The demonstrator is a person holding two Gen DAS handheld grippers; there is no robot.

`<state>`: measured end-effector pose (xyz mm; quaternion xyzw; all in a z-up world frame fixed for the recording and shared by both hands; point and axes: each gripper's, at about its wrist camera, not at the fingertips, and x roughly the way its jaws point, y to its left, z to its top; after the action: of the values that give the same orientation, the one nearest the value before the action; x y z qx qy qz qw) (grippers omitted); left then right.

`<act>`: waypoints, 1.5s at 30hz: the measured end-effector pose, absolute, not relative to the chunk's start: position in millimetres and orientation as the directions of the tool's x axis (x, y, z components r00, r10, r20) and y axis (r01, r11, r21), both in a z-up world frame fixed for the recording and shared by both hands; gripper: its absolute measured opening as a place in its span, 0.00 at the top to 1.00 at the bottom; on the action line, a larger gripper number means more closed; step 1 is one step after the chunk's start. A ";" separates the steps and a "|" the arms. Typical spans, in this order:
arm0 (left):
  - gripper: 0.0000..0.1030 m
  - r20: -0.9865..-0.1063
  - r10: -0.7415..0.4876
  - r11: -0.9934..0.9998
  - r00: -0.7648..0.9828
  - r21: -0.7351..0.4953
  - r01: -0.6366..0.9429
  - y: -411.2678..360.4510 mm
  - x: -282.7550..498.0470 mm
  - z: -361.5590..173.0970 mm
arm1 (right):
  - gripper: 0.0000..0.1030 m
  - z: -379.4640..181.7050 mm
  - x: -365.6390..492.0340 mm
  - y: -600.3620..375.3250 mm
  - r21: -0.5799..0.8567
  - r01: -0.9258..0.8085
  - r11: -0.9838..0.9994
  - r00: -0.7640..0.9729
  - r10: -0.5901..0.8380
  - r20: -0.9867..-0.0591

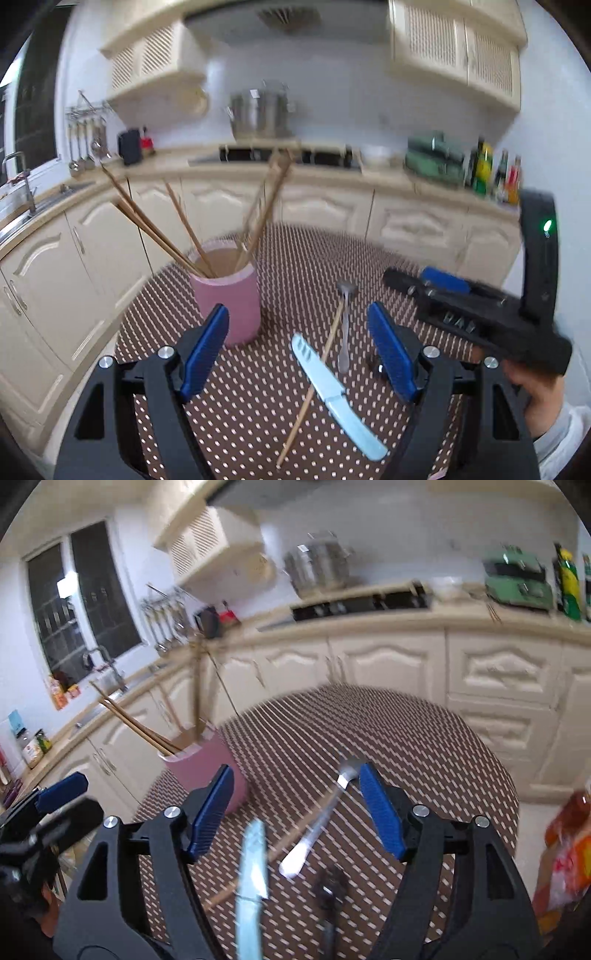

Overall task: Organize utensils
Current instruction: 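Grasp the light blue knife with the left tool while the right tool grasps the black spork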

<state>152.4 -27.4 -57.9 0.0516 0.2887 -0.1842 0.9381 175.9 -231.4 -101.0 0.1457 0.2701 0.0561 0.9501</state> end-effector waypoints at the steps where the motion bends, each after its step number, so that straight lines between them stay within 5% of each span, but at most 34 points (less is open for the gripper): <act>1: 0.26 -0.592 -0.294 0.927 0.750 0.015 0.376 -34.0 157.6 -65.2 | 0.32 -106.4 176.2 -236.2 0.313 -0.012 0.950 0.840 0.180 -0.512; 7: 0.26 -0.793 -0.313 0.911 0.523 -0.096 0.400 -47.2 193.7 -119.2 | 0.32 -140.5 173.8 -256.0 0.334 0.044 0.941 0.785 0.174 -0.595; 19: 0.27 -0.881 -0.219 0.925 0.420 -0.051 0.376 -83.7 231.4 -169.9 | 0.32 -167.3 168.7 -274.6 0.362 0.065 0.930 0.734 0.201 -0.649; 23: 0.59 -0.912 -0.194 0.938 0.362 -0.065 0.340 -90.1 250.4 -182.7 | 0.32 -168.9 169.1 -276.4 0.364 0.065 0.929 0.724 0.208 -0.658; 32: 0.76 -0.897 -0.225 0.949 0.382 -0.114 0.292 -82.3 256.7 -182.1 | 0.32 -174.0 171.4 -273.9 0.349 0.066 0.935 0.685 0.212 -0.697; 45: 0.77 -0.804 -0.285 0.946 0.522 -0.147 0.289 -50.0 211.0 -130.9 | 0.32 -174.2 168.9 -227.8 0.220 -0.006 0.976 0.546 0.187 -0.817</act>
<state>211.0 -50.0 -130.9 0.0024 0.4606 -0.1644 0.8722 168.9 -227.8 -174.2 0.0959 0.4734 0.0551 0.8739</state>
